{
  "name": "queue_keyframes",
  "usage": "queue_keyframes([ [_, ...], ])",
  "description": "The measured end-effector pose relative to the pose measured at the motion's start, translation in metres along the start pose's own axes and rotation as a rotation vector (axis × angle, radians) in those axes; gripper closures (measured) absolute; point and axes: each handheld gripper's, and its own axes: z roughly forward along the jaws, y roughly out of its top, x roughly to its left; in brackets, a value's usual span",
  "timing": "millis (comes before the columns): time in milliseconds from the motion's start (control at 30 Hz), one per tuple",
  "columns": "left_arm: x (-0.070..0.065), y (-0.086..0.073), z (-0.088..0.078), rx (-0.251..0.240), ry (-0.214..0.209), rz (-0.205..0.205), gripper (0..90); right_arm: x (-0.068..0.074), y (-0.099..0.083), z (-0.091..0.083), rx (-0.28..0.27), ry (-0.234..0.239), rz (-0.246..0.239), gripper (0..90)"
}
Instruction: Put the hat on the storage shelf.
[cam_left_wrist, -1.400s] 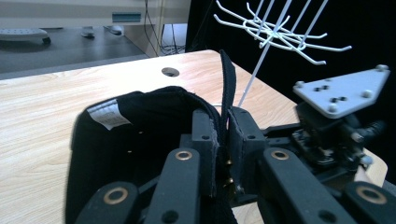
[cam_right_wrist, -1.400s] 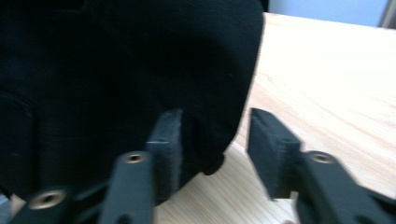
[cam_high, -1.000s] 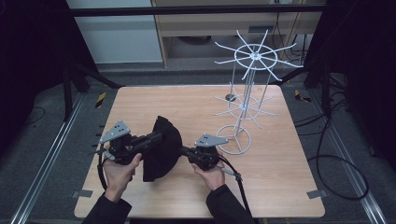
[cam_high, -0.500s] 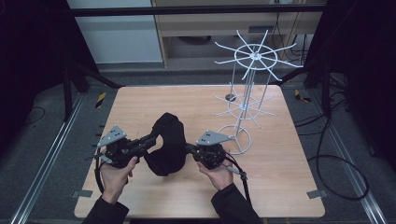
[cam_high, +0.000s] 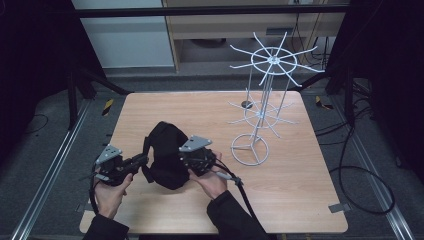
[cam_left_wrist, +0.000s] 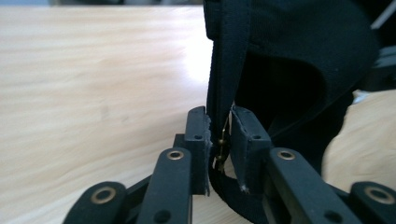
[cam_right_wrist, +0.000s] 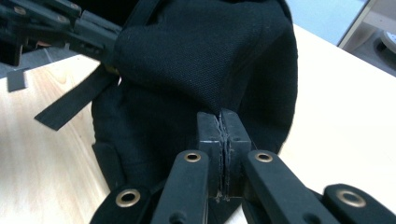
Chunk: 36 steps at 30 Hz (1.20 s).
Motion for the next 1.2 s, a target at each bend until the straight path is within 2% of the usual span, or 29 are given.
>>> queue_keyframes([
  [67, 0.007, -0.006, -0.003, 0.012, 0.044, -0.007, 71.6, 0.007, 0.006, 0.012, 0.013, -0.003, -0.016, 89.3],
  [200, 0.020, -0.014, -0.014, -0.002, 0.108, -0.023, 62.3, 0.020, 0.014, 0.035, 0.044, -0.020, -0.045, 89.2],
  [333, 0.030, -0.016, -0.025, -0.033, 0.132, -0.053, 58.5, 0.028, 0.015, 0.053, 0.057, -0.015, -0.068, 88.8],
  [433, 0.033, -0.016, -0.029, -0.050, 0.138, -0.067, 57.4, 0.031, 0.014, 0.063, 0.039, -0.007, -0.073, 87.2],
  [567, 0.032, -0.015, -0.029, -0.060, 0.136, -0.067, 56.2, 0.030, 0.012, 0.067, 0.012, 0.015, -0.044, 79.1],
  [700, 0.030, -0.013, -0.031, -0.085, 0.112, -0.057, 54.2, 0.023, 0.009, 0.052, -0.044, 0.020, -0.026, 71.3],
  [800, 0.027, -0.009, -0.033, -0.108, 0.092, -0.038, 51.5, 0.010, 0.005, 0.031, -0.096, 0.028, 0.017, 65.3],
  [933, 0.019, -0.001, -0.033, -0.120, 0.059, 0.018, 46.7, -0.009, -0.003, 0.002, -0.133, 0.017, 0.057, 58.9],
  [1000, 0.014, 0.004, -0.032, -0.127, 0.038, 0.038, 44.7, -0.019, -0.009, -0.015, -0.139, -0.003, 0.063, 55.9],
  [1067, 0.009, 0.009, -0.028, -0.112, 0.024, 0.068, 41.9, -0.029, -0.018, -0.033, -0.151, -0.022, 0.085, 53.7],
  [1200, 0.000, 0.015, -0.017, -0.090, 0.013, 0.124, 39.2, -0.044, -0.035, -0.059, -0.162, -0.056, 0.112, 51.2],
])
